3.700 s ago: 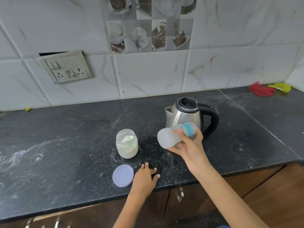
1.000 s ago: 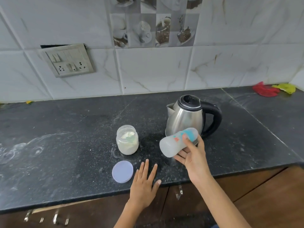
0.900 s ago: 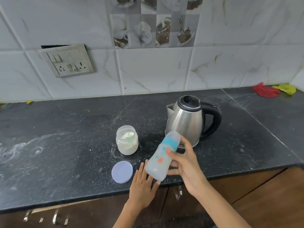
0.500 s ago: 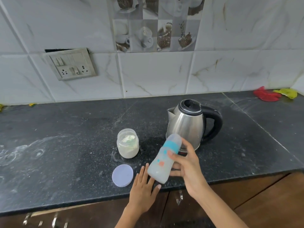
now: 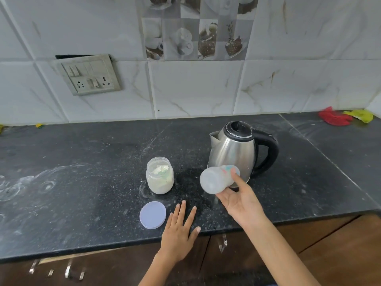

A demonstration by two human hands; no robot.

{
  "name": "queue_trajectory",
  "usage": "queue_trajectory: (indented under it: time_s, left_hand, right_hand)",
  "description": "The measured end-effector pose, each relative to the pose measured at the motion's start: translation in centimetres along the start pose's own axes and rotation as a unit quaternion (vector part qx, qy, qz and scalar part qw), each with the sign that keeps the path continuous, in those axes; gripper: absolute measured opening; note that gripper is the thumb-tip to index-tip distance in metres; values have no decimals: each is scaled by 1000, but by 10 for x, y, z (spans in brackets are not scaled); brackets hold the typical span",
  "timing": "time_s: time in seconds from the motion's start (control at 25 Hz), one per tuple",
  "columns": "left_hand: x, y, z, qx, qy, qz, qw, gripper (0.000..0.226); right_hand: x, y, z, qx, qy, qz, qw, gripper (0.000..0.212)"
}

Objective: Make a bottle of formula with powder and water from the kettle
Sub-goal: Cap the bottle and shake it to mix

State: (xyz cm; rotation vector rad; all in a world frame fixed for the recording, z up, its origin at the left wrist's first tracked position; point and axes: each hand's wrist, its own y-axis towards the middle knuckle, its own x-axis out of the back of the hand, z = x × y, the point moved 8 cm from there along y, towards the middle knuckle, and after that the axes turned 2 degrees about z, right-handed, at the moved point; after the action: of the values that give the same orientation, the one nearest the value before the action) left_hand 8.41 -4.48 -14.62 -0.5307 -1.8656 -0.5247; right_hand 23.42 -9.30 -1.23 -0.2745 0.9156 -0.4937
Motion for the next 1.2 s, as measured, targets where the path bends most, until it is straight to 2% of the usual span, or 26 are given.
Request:
queue_trajectory:
  time_s: [0.12, 0.24, 0.4, 0.6, 0.68, 0.76, 0.88, 0.96, 1.04, 1.12, 1.2]
  left_hand:
    - [2, 0, 1, -4, 13, -21, 1000, 60]
    - [5, 0, -3, -14, 24, -26, 999, 60]
    - [3, 0, -1, -15, 48, -36, 998, 59]
    - [2, 2, 0, -3, 39, -16, 999, 60]
    - [1, 2, 1, 3, 42, -2, 999, 57]
    - [-1, 3, 1, 1, 49, 11, 999, 58]
    - [-1, 2, -1, -8, 54, 9, 998, 59]
    - [2, 2, -2, -7, 47, 8, 999, 59]
    - [5, 0, -2, -6, 40, 1, 999, 58]
    - [9, 0, -3, -11, 31, -19, 999, 59]
    - [8, -1, -4, -12, 23, -22, 999, 60]
  right_hand:
    - [-8, -2, -11, -86, 78, 12, 993, 55]
    - [-14, -6, -12, -103, 91, 22, 990, 65]
    - [-15, -14, -14, -95, -8, 1, 995, 62]
    - [-6, -17, -20, -83, -66, -21, 994, 44]
    - [-5, -20, -26, -104, -67, 8, 992, 38]
    - [-2, -19, -30, -109, -79, 52, 990, 44]
    - [0, -17, -24, -72, -167, 68, 981, 45]
    - [2, -16, -9, -3, -294, 46, 955, 60]
    - [-2, -17, 4, 50, -370, 37, 927, 74]
    - [-5, -19, 9, 69, -392, 23, 917, 73]
    - [-7, -20, 6, 61, -356, 11, 932, 65]
